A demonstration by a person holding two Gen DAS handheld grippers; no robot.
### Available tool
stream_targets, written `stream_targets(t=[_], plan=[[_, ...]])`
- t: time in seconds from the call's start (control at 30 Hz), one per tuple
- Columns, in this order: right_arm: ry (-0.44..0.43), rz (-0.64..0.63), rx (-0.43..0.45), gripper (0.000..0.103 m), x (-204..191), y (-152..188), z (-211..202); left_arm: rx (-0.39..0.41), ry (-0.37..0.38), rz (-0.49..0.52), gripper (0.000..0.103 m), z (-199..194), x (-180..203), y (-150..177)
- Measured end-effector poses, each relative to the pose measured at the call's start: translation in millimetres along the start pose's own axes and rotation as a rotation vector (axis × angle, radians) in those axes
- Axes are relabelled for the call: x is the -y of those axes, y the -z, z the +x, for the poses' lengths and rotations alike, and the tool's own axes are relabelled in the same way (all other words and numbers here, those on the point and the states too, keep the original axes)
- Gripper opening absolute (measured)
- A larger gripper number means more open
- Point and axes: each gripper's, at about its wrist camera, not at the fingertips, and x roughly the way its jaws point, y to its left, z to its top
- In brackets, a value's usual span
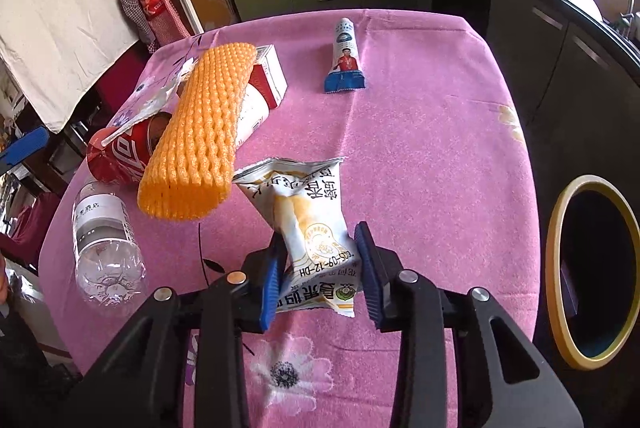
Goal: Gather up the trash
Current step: 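Grasp the white snack wrapper with the right gripper, then carry the snack wrapper over the bin and open the right gripper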
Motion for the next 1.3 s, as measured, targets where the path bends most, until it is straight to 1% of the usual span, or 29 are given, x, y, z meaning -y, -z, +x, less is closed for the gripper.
stream_targets(t=[0.23,0.3,0.33,0.5,0.6,0.67,0.73,0.83,0.93,1.0,1.07,1.1,1.13,1.17,1.23,1.3], plan=[[0.041,0.082,0.029,0.035,33.3,15.9,-28.0,-0.012,0.004,0.008,0.096,3.4,4.1,2.5],[0.094,0.049,0.047,0.035,30.6,20.6,-35.2,-0.012,0.005,0.007,0.096,3.7,5.3,2.9],[0.107,0.023,0.061,0.035,27.4,22.7,-38.6,-0.011,0.005,0.007,0.096,3.6,5.9,3.1],[0.103,0.024,0.101,0.035,22.9,25.4,-55.7,-0.012,0.005,0.009,0.096,3.4,7.6,3.6],[0.133,0.054,0.125,0.035,37.5,23.0,-67.7,-0.011,0.005,0.015,0.096,2.4,8.1,3.9],[0.168,0.1,0.134,0.035,58.9,23.0,-75.5,-0.009,0.006,0.013,0.096,1.6,7.5,4.6],[0.214,0.163,0.132,0.035,88.8,24.0,-79.9,-0.008,0.008,0.008,0.096,0.9,6.3,5.4],[0.305,0.26,0.109,0.035,139.5,31.9,-81.5,-0.011,0.007,0.004,0.096,1.4,3.4,6.8],[0.372,0.338,0.076,0.035,184.0,41.3,-76.4,-0.015,0.003,0.0,0.096,1.7,2.8,8.0],[0.395,0.384,0.058,0.036,209.8,47.1,-70.9,-0.017,0.0,0.0,0.096,2.1,2.7,8.1],[0.416,0.419,0.037,0.041,230.6,50.6,-64.6,-0.021,-0.004,0.003,0.096,2.7,3.6,8.4],[0.428,0.431,0.027,0.047,239.9,52.7,-60.7,-0.024,-0.004,0.004,0.096,3.3,3.4,8.4],[0.438,0.444,0.028,0.06,247.1,54.0,-59.0,-0.028,-0.004,0.005,0.096,3.7,3.7,8.6],[0.45,0.453,0.033,0.065,252.6,55.3,-58.6,-0.031,-0.003,0.004,0.096,4.2,3.7,8.8],[0.463,0.466,0.037,0.065,259.2,57.2,-58.8,-0.035,-0.007,0.004,0.096,4.9,3.9,9.3],[0.45,0.475,0.057,0.065,258.9,59.3,-62.2,-0.042,-0.01,0.006,0.096,6.5,3.9,9.7]])
